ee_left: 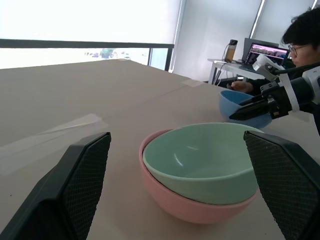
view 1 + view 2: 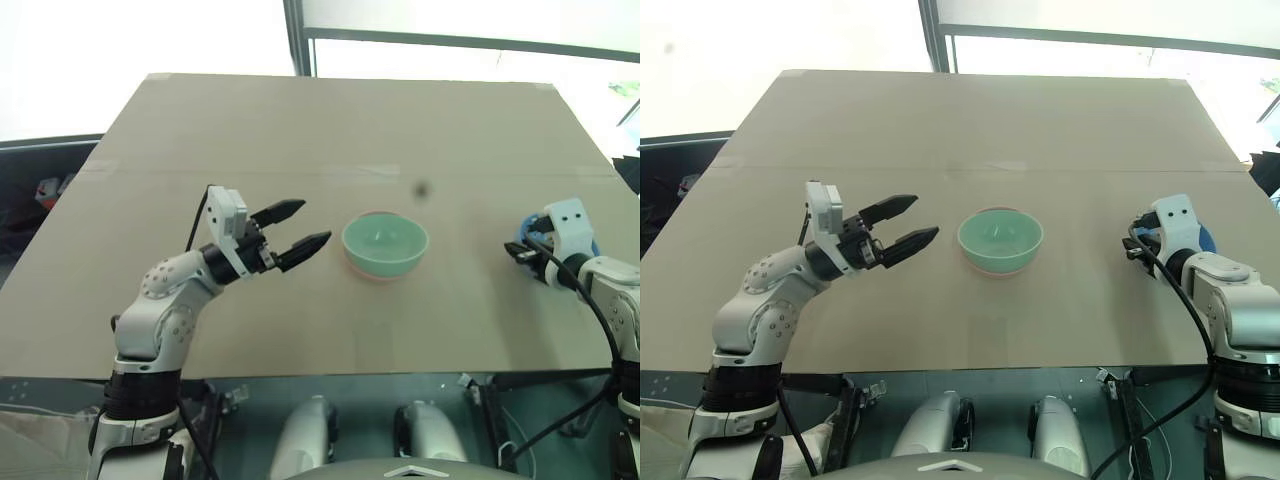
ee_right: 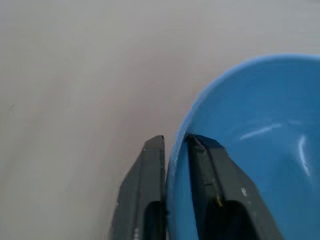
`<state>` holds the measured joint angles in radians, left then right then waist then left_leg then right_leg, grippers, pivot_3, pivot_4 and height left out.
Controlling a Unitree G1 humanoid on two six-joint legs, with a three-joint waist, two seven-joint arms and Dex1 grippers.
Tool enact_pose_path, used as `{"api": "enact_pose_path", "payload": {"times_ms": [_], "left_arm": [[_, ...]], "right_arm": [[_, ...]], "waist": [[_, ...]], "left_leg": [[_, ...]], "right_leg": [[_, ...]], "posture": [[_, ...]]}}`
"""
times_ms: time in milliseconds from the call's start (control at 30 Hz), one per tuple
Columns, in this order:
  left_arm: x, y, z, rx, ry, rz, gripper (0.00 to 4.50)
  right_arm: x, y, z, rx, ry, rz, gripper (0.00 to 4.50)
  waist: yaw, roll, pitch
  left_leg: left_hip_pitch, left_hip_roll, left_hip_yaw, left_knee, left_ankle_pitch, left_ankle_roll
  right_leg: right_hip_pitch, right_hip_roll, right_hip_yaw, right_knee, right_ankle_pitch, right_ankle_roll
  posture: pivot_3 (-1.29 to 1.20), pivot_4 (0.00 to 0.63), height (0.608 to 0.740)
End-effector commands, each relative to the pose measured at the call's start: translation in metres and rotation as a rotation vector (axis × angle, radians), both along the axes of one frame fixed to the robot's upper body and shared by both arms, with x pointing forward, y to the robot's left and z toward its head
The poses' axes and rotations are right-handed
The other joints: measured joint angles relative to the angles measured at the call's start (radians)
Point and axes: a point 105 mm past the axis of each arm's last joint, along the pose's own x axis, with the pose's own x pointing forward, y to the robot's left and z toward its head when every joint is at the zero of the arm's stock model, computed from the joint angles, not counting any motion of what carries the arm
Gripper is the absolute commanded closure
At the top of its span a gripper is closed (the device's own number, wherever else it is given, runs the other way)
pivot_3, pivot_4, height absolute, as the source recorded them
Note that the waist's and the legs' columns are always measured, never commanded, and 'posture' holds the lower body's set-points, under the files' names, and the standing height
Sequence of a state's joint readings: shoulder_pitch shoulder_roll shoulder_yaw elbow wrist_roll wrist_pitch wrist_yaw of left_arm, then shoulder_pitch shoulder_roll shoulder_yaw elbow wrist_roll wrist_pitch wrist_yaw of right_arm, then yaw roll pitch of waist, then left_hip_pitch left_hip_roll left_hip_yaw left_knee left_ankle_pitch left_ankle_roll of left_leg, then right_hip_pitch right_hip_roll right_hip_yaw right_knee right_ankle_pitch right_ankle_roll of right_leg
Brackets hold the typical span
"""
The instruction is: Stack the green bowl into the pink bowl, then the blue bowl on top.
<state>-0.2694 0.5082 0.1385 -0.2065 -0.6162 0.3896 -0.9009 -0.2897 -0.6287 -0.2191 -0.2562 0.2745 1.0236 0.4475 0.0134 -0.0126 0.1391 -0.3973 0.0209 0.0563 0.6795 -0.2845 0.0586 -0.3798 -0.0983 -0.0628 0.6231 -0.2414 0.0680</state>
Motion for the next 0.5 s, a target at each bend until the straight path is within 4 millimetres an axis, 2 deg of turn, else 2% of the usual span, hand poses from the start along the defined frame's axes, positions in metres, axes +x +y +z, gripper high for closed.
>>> {"api": "enact_pose_path", "payload": {"times_ms": [33, 100, 200, 333, 433, 500], "left_arm": [[-0.002, -0.002, 0.01, 0.005, -0.053, -0.009, 0.0], [-0.001, -0.002, 0.009, 0.004, -0.053, -0.005, 0.0], [0.0, 0.0, 0.008, 0.008, -0.051, 0.009, 0.0], [0.001, 0.003, 0.003, 0.023, -0.041, 0.02, 0.0], [0.002, 0.004, 0.001, 0.029, -0.039, 0.026, 0.0], [0.001, 0.004, 0.0, 0.027, -0.038, 0.03, 0.0]], "right_arm": [[0.003, 0.001, 0.017, -0.053, -0.086, 0.031, 4.42], [0.001, 0.011, 0.026, -0.043, -0.118, 0.094, 4.42], [-0.011, 0.058, 0.064, 0.015, -0.261, 0.362, 4.42], [-0.045, 0.13, 0.11, 0.149, -0.378, 0.741, 4.42], [-0.062, 0.159, 0.122, 0.14, -0.391, 0.888, 4.42], [-0.073, 0.179, 0.117, 0.098, -0.357, 0.995, 4.42]], "waist": [[0.0, 0.0, 0.0], [0.0, 0.0, 0.0], [0.0, 0.001, 0.0], [-0.009, 0.002, 0.001], [0.005, 0.0, 0.001], [0.007, 0.0, 0.001]], "left_leg": [[0.0, 0.0, 0.0, 0.0, 0.0, 0.0], [0.0, 0.0, 0.0, 0.0, 0.0, 0.0], [0.0, 0.0, 0.0, 0.0, 0.0, 0.0], [0.0, 0.001, 0.0, -0.001, 0.0, 0.0], [0.0, 0.002, -0.001, -0.001, 0.0, 0.0], [-0.002, -0.002, -0.005, -0.001, 0.0, 0.0]], "right_leg": [[0.0, 0.0, 0.0, 0.0, 0.0, 0.0], [0.0, 0.0, 0.0, 0.0, 0.0, 0.0], [0.0, 0.0, 0.0, 0.0, 0.0, 0.0], [-0.001, 0.001, 0.001, 0.0, 0.0, 0.0], [-0.001, 0.001, 0.0, 0.0, 0.0, 0.0], [0.0, -0.002, -0.003, -0.001, 0.0, 0.0]], "posture": [[0.0, 0.15, 0.74], [0.0, 0.15, 0.74], [0.0, 0.15, 0.74], [0.0, 0.15, 0.74], [0.0, 0.15, 0.74], [0.0, 0.15, 0.74]]}}
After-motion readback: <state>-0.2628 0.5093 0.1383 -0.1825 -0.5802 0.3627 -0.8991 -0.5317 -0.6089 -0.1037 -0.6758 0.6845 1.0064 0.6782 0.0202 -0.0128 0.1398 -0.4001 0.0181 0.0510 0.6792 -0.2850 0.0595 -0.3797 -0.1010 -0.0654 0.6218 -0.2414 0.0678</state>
